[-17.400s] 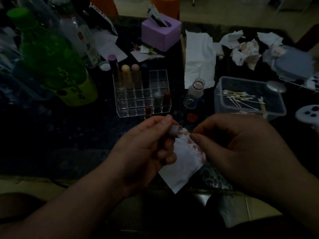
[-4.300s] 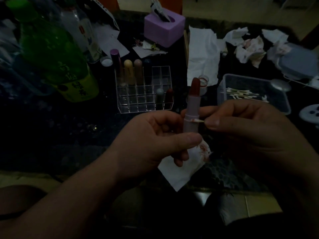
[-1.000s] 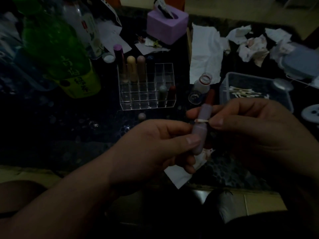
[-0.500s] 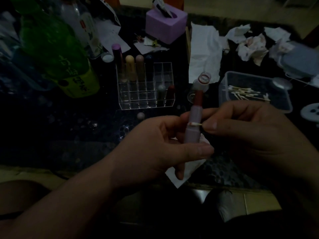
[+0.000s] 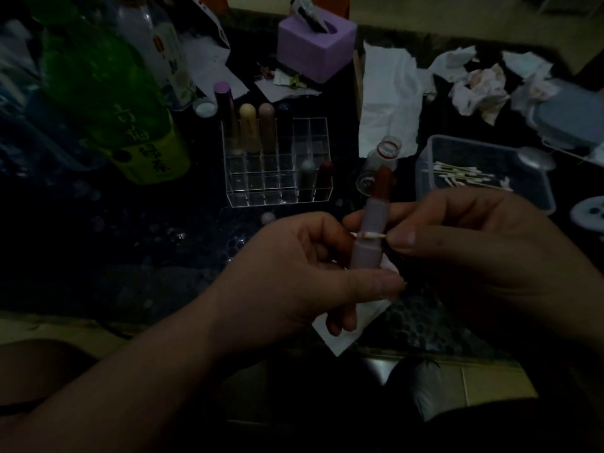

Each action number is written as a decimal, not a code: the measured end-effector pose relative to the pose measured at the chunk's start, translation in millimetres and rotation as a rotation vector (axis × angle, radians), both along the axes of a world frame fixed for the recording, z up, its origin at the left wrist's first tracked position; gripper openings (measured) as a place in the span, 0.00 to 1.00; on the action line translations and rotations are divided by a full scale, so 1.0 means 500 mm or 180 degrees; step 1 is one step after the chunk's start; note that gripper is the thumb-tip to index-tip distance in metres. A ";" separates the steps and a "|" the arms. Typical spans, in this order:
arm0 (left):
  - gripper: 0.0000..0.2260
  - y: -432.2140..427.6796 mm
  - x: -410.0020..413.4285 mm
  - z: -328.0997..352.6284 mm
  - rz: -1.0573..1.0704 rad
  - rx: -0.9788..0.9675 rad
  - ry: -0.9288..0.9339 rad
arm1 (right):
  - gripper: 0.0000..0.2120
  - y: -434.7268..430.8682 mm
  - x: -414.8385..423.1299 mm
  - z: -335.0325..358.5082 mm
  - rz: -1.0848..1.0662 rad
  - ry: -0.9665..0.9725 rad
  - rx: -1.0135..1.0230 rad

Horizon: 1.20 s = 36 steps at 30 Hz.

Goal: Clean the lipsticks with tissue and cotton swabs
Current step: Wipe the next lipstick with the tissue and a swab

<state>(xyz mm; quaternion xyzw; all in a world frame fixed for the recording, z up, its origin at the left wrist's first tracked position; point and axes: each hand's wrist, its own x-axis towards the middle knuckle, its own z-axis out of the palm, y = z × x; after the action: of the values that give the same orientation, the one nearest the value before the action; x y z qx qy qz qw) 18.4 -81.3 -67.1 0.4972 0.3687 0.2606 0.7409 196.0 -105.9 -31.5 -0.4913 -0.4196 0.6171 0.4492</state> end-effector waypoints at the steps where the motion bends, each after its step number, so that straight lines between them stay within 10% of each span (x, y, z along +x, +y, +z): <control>1: 0.14 0.000 -0.001 -0.001 -0.0116 -0.0146 -0.0120 | 0.06 0.000 0.000 -0.001 0.0019 0.0002 0.0011; 6: 0.06 0.000 -0.008 0.001 -0.0431 -0.0374 -0.0337 | 0.07 0.001 0.003 -0.001 -0.0020 0.0059 0.0002; 12: 0.23 -0.003 0.004 -0.006 -0.0054 -0.0003 0.0111 | 0.07 0.001 0.001 -0.007 0.0036 0.0008 -0.0022; 20: 0.08 -0.003 -0.006 0.000 -0.0382 -0.0257 -0.0199 | 0.06 0.002 0.011 -0.012 -0.0033 0.0001 0.0027; 32: 0.14 0.014 -0.019 -0.042 0.0703 -0.0236 0.0653 | 0.08 0.046 0.093 -0.025 -0.0548 -0.1023 -0.0279; 36: 0.13 0.023 -0.021 -0.044 0.0974 -0.0174 0.0800 | 0.07 0.079 0.106 -0.094 -0.0526 -0.2698 -0.0264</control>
<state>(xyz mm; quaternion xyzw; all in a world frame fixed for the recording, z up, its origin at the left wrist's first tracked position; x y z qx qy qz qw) 7.8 -69.9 -89.1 0.4437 0.5365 0.2959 0.6540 249.3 -66.5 -78.4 -0.7508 -0.5010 0.3391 0.2651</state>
